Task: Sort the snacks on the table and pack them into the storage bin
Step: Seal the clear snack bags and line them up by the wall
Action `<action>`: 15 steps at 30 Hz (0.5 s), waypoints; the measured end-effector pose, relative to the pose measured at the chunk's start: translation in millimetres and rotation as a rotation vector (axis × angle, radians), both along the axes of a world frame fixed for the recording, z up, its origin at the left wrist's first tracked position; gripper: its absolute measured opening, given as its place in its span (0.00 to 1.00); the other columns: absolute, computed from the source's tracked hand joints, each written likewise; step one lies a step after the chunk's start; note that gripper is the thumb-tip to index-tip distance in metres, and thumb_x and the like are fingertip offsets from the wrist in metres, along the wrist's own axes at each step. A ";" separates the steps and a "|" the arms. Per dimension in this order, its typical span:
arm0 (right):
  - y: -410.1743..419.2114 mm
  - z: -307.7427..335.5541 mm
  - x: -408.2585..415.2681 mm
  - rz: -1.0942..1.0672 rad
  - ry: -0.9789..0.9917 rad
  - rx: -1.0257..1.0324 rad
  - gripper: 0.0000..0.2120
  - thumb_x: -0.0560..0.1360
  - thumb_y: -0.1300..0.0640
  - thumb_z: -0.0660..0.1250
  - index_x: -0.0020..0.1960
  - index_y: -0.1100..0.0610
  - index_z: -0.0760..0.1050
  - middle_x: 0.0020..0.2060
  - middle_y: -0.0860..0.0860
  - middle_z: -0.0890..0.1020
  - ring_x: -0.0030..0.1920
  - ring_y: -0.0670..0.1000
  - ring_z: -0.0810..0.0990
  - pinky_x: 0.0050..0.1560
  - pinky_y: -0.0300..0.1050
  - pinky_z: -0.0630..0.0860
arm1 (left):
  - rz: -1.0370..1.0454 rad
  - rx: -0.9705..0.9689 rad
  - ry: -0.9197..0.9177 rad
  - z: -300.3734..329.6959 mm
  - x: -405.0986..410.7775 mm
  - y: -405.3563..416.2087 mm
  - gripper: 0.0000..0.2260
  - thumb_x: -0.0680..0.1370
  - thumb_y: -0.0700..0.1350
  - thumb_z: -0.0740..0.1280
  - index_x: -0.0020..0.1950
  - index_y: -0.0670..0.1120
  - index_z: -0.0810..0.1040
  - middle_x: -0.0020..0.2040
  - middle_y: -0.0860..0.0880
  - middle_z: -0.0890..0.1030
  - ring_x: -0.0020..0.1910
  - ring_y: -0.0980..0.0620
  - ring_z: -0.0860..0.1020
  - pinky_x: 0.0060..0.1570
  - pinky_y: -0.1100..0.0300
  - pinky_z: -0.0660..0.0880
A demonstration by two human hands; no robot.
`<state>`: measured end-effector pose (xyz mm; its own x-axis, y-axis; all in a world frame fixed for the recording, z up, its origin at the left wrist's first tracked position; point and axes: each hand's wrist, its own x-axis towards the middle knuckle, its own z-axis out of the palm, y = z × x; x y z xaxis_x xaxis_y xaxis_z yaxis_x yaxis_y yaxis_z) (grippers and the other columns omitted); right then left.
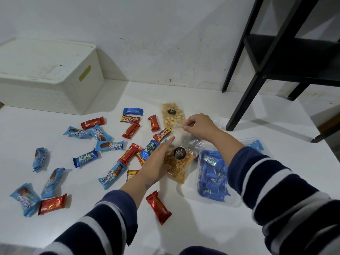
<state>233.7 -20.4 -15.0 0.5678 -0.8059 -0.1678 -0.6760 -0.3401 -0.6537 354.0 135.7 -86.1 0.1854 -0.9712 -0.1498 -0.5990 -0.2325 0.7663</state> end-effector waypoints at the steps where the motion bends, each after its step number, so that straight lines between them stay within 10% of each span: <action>1: 1.4 0.3 1.6 0.010 -0.010 0.014 0.05 0.73 0.60 0.69 0.47 0.58 0.81 0.37 0.45 0.77 0.37 0.43 0.74 0.34 0.30 0.67 | -0.002 0.007 -0.009 -0.1 0.1 -0.7 0.41 0.73 0.32 0.68 0.76 0.59 0.53 0.75 0.55 0.60 0.74 0.54 0.60 0.71 0.55 0.60; 15: 8.0 -0.8 17.5 0.011 -0.007 -0.057 0.04 0.73 0.55 0.66 0.40 0.50 0.78 0.39 0.45 0.79 0.43 0.48 0.78 0.47 0.44 0.75 | 0.010 -0.038 0.035 1.8 -4.0 -1.0 0.38 0.73 0.31 0.68 0.77 0.52 0.54 0.76 0.47 0.60 0.74 0.46 0.62 0.70 0.60 0.62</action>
<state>251.2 -12.4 -15.8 0.5779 -0.8075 -0.1178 -0.6672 -0.3844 -0.6380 350.0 134.8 -84.3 0.1906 -0.9744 -0.1196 -0.5691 -0.2089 0.7953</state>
